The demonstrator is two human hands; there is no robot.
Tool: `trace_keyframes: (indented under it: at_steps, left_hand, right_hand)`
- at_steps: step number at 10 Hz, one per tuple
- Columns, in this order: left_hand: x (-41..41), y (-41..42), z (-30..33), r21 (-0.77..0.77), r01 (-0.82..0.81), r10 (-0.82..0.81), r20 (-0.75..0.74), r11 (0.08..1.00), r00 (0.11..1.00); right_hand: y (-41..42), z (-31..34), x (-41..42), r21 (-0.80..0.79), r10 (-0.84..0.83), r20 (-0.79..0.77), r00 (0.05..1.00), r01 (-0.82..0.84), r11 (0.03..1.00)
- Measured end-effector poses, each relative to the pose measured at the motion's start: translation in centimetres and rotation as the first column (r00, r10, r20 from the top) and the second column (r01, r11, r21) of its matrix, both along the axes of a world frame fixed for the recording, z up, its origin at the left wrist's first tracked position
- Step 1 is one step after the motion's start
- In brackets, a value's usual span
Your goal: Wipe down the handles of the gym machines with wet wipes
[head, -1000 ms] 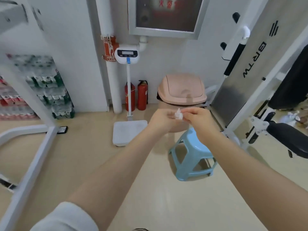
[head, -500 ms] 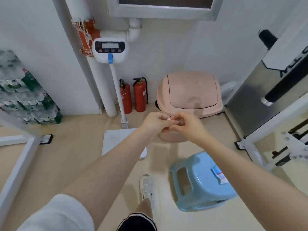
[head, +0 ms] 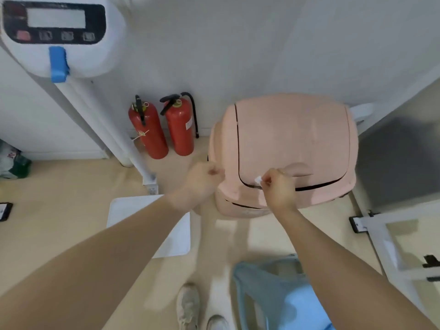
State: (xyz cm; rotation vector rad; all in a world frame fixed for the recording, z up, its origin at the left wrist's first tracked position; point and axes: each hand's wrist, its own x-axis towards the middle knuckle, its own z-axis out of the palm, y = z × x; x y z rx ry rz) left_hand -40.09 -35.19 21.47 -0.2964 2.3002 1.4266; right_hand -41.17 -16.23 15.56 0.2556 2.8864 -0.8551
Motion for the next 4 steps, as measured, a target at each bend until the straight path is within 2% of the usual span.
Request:
trace_keyframes:
  at_steps: [1,2,3,4]
  left_hand:
    - [-2.2,-0.1,-6.0,-0.015,-0.08,0.08,0.029,0.997,0.996]
    - [-2.9,0.3,-9.9,-0.063,-0.151,0.155,0.063,0.987,0.986]
    - [-2.4,0.7,-10.6,0.001,-0.218,0.217,0.107,0.976,0.97]
    - [-0.9,0.6,-8.8,-0.009,-0.246,0.246,0.082,0.969,0.966]
  right_hand:
    - [0.8,-5.1,-2.8,0.038,0.019,0.014,1.0,-0.02,0.999]
    - [1.4,-8.8,-4.1,0.08,0.127,0.061,0.99,-0.132,0.988]
    - [1.7,-9.7,-3.9,0.203,0.256,0.3,0.919,-0.323,0.924]
    - [1.8,-7.7,-3.1,0.278,0.251,0.226,0.941,-0.309,0.909]
